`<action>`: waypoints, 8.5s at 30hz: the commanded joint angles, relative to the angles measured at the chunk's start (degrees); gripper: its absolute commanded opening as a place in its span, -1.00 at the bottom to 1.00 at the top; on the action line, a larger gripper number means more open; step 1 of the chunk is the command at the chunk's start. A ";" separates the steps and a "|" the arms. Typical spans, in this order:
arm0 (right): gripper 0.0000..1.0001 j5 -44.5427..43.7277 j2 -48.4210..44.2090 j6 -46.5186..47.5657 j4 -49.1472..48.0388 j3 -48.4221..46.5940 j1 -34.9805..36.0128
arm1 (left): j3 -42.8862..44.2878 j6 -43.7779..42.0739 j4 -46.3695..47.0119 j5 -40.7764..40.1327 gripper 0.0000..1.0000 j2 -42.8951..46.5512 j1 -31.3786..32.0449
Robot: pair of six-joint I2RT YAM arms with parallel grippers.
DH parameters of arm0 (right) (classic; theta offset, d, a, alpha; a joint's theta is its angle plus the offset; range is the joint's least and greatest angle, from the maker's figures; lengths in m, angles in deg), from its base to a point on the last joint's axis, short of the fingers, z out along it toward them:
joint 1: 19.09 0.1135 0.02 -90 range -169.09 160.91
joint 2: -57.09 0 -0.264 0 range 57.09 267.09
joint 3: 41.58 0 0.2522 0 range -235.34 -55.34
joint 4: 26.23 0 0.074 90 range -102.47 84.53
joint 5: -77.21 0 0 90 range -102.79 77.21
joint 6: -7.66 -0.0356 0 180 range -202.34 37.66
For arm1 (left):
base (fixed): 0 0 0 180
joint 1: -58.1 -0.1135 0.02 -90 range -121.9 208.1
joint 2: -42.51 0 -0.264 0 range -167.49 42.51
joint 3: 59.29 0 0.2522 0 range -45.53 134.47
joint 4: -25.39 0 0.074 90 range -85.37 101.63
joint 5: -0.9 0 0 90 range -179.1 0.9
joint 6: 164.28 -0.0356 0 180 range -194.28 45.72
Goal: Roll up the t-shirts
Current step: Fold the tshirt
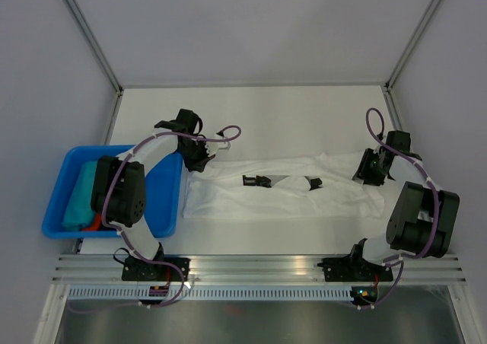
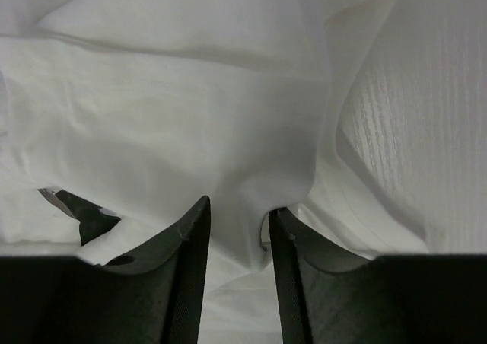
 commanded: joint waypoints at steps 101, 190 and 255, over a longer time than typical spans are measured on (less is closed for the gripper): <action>-0.99 -4.07 8.38 -0.60 -1.88 -12.70 -5.38 | 3.52 -3.47 -10.19 6.43 -0.95 -4.12 4.11; -0.99 -4.59 6.26 -2.80 -6.54 -12.87 -0.46 | -8.69 -3.81 39.49 -17.78 -0.95 5.45 4.73; -0.99 -4.68 15.65 -12.64 -11.64 -17.89 37.59 | 3.09 21.59 7.48 -13.70 -0.74 -6.49 7.98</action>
